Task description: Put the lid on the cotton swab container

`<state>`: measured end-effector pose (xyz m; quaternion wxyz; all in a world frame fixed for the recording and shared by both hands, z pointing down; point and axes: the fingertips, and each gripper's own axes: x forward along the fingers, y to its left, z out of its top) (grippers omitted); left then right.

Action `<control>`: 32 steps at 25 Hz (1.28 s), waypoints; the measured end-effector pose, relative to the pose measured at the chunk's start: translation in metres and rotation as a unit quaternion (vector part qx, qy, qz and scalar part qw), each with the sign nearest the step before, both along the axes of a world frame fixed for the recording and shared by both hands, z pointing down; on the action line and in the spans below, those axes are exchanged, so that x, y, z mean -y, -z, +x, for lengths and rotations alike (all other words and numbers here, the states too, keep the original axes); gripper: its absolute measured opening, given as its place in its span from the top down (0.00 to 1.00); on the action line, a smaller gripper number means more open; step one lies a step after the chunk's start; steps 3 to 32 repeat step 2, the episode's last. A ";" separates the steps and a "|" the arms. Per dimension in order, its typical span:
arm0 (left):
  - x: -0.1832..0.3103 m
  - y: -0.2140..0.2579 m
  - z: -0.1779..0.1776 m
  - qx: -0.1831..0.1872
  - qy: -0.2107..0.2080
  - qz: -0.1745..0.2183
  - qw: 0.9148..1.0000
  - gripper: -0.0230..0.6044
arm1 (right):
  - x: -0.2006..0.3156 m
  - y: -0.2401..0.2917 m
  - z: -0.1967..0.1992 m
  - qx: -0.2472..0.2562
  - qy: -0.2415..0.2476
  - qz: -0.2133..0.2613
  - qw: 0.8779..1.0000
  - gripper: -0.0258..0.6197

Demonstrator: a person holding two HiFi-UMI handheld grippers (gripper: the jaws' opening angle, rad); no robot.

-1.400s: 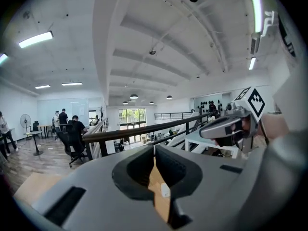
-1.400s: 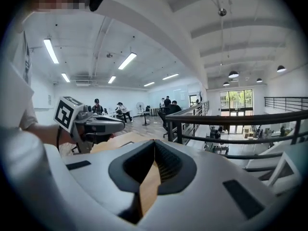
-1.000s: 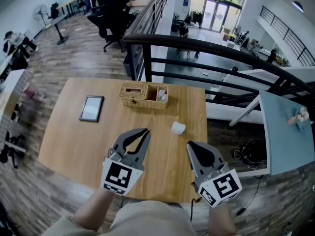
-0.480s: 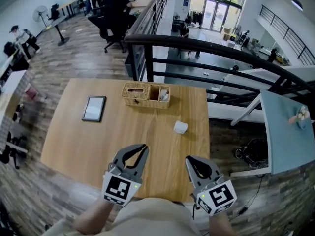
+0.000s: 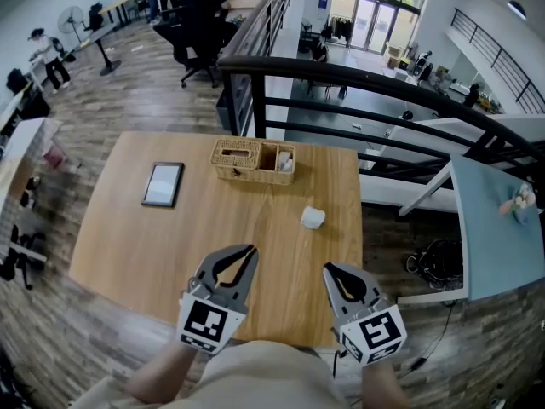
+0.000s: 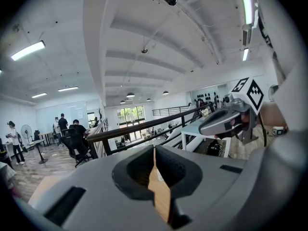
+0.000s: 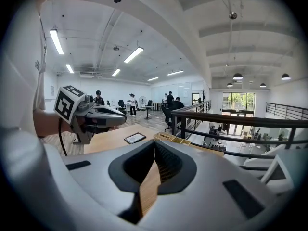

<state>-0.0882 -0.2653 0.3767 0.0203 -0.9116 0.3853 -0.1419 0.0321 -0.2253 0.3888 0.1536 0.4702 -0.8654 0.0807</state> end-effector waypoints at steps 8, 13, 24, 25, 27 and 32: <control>0.000 -0.001 0.001 0.000 -0.001 -0.001 1.000 0.91 | 0.000 -0.002 0.001 0.003 0.000 -0.003 1.000 0.92; 0.000 -0.001 0.001 0.000 -0.001 -0.001 1.000 0.91 | 0.000 -0.002 0.001 0.003 0.000 -0.003 1.000 0.92; 0.000 -0.001 0.001 0.000 -0.001 -0.001 1.000 0.91 | 0.000 -0.002 0.001 0.003 0.000 -0.003 1.000 0.92; 0.000 -0.001 0.001 0.000 -0.001 -0.001 1.000 0.91 | 0.000 -0.002 0.001 0.003 0.000 -0.003 1.000 0.92; 0.000 -0.001 0.001 0.000 -0.001 -0.001 1.000 0.91 | 0.000 -0.002 0.001 0.003 0.000 -0.003 1.000 0.92; 0.000 -0.001 0.001 0.000 -0.001 -0.001 1.000 0.91 | 0.000 -0.002 0.001 0.003 0.000 -0.003 1.000 0.92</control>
